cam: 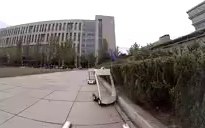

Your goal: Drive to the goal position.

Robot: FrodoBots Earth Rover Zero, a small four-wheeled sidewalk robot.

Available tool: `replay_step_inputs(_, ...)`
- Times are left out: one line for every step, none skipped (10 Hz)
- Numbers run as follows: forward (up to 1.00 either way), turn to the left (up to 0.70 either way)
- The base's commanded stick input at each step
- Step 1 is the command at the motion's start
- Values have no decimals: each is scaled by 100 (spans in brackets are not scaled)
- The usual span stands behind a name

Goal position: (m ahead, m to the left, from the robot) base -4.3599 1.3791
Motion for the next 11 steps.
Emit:
replay_step_inputs(6,0)
replay_step_inputs(6,0)
replay_step_inputs(6,0)
replay_step_inputs(6,0)
replay_step_inputs(6,0)
replay_step_inputs(6,0)
replay_step_inputs(6,0)
replay_step_inputs(6,0)
replay_step_inputs(6,0)
replay_step_inputs(6,0)
replay_step_inputs(6,0)
